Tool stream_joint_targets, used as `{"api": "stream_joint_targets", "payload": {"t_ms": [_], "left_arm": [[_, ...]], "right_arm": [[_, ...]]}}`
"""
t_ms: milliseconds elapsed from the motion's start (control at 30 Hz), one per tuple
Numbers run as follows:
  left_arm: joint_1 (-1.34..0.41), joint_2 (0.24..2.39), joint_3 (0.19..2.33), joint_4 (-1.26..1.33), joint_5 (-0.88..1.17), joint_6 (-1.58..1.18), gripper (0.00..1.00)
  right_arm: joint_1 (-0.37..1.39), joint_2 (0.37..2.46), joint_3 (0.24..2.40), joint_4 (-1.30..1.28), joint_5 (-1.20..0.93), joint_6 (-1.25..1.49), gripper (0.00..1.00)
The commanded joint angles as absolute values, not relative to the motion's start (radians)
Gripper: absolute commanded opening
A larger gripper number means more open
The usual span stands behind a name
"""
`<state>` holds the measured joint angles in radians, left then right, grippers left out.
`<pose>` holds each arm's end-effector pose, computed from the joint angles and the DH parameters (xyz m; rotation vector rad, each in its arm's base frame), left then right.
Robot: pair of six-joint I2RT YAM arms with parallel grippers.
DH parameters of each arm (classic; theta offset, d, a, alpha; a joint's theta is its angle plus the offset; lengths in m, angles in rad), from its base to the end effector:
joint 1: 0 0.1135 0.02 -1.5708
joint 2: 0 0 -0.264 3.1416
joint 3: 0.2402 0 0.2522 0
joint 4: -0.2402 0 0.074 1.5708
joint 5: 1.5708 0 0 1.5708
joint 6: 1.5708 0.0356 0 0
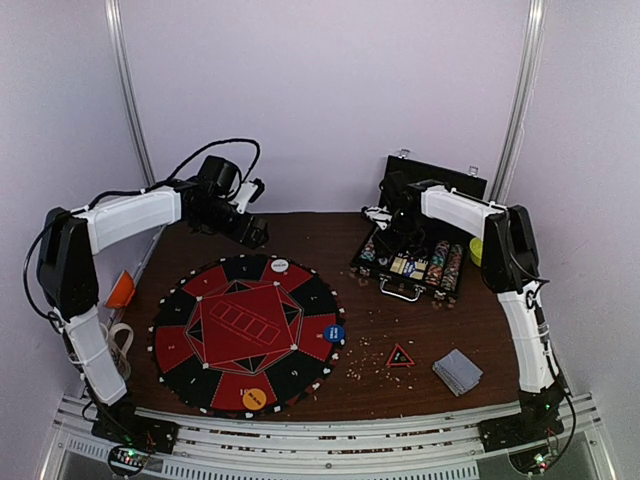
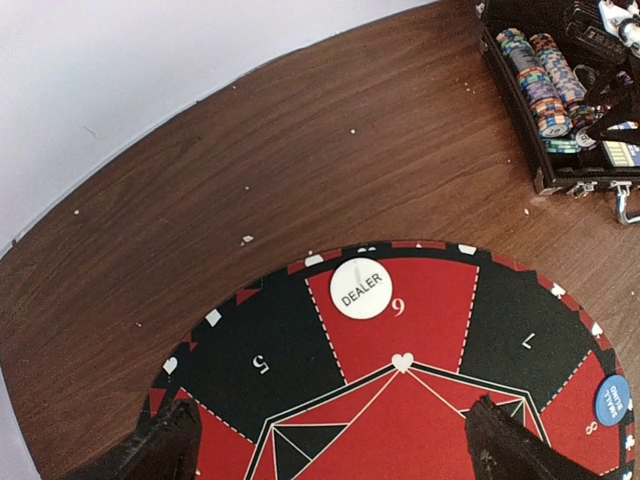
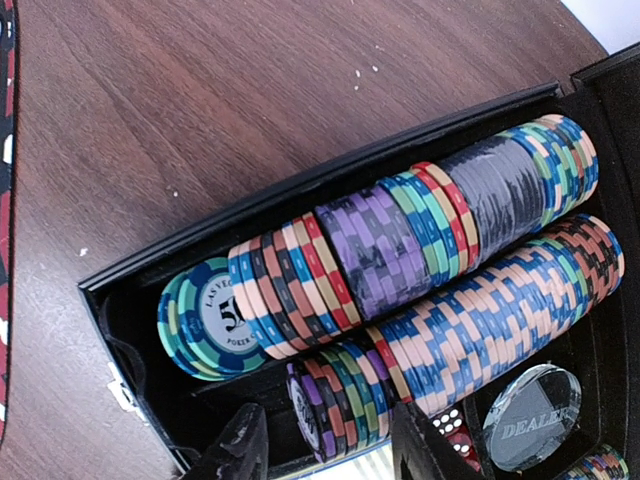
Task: Distribute texas hold em gaming equipment
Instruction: Pick up the pile of poker chips from the chip case.
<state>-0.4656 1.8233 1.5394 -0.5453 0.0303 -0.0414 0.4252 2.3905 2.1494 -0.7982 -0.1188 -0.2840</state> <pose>0.3676 -0.1859 0.2773 0.5228 2.3601 -0.2712 0.4725 0.2186 0.1992 -0.9467 2.4352 0.2051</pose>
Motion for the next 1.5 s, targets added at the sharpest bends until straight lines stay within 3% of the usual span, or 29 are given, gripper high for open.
{"api": "stream_joint_targets", "payload": {"t_ms": [0, 667, 1067, 1300, 1467], "left_arm": [[-0.453, 1.843, 1.584, -0.532, 0.056, -0.02, 0.95], [-0.444, 1.881, 1.592, -0.545, 0.138, -0.02, 0.95], [-0.444, 1.894, 1.595, -0.552, 0.182, -0.015, 0.95], [-0.445, 1.891, 1.574, -0.552, 0.193, -0.015, 0.95], [-0.444, 1.891, 1.575, -0.552, 0.202, -0.015, 0.95]], "right_arm": [[0.428, 2.426, 2.168, -0.828, -0.071, -0.296, 0.43], [0.508, 2.398, 2.128, -0.879, 0.129, -0.339, 0.36], [0.507, 2.404, 2.129, -0.843, 0.151, -0.33, 0.51], [0.509, 2.416, 2.157, -0.847, 0.143, -0.311, 0.54], [0.508, 2.41, 2.153, -0.815, 0.142, -0.311, 0.64]]}}
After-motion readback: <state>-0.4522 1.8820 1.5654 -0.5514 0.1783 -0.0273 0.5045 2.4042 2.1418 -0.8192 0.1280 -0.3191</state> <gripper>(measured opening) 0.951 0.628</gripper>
